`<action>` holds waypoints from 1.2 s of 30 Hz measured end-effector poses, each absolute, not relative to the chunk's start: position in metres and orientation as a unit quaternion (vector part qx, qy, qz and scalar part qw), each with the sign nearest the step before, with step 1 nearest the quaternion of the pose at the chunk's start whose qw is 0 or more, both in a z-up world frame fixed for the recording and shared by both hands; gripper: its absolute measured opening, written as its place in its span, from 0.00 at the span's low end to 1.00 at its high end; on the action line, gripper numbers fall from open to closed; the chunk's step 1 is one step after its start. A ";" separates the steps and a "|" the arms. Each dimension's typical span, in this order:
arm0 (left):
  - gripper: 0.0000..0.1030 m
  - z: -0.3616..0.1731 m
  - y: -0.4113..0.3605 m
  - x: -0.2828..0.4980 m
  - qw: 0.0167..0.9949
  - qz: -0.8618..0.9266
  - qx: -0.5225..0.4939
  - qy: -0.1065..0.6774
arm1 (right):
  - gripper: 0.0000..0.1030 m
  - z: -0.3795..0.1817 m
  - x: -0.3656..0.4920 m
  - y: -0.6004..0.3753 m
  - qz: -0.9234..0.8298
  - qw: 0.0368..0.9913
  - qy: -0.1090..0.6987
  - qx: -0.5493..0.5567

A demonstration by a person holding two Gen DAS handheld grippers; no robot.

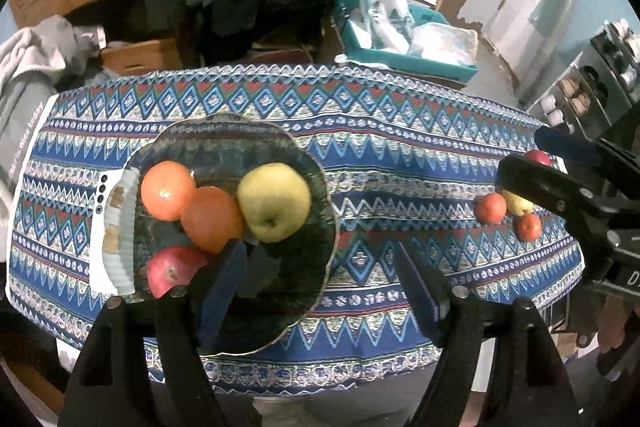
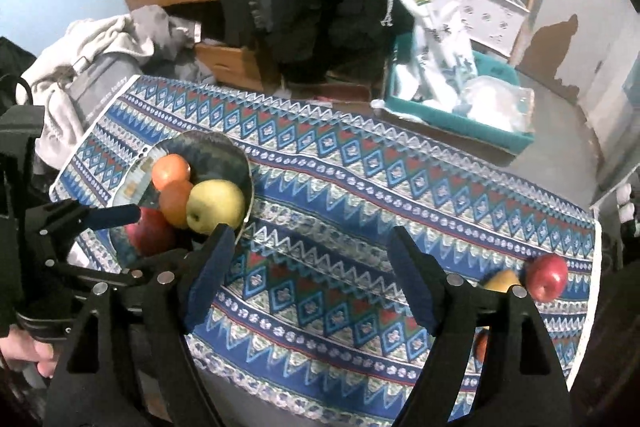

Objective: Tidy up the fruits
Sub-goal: 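Move both grippers back to the remaining fruit on the cloth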

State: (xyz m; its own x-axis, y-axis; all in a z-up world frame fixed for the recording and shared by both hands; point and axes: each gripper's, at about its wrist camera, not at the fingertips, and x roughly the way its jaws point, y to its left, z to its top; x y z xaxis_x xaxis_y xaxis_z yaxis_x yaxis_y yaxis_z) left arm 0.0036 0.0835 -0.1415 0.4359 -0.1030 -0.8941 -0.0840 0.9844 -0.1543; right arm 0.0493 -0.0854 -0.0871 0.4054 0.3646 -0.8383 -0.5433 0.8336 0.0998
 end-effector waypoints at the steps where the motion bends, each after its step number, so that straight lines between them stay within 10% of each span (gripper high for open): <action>1: 0.76 -0.140 0.081 0.003 0.843 -0.007 -0.086 0.530 | 0.78 -0.086 0.048 -0.090 0.270 0.834 0.471 -0.094; 36: 0.78 -0.118 -0.057 0.013 0.856 -0.073 0.053 0.509 | 0.80 -0.095 0.035 -0.271 0.164 0.854 0.492 -0.031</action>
State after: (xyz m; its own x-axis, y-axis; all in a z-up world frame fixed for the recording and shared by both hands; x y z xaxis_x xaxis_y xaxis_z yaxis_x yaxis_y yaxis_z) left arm 0.0130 -0.0569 -0.1179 0.4714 -0.0714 -0.8790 0.1785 0.9838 0.0158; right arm 0.0350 -0.2708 -0.0946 0.4618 0.2491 -0.8513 -0.3100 0.9446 0.1082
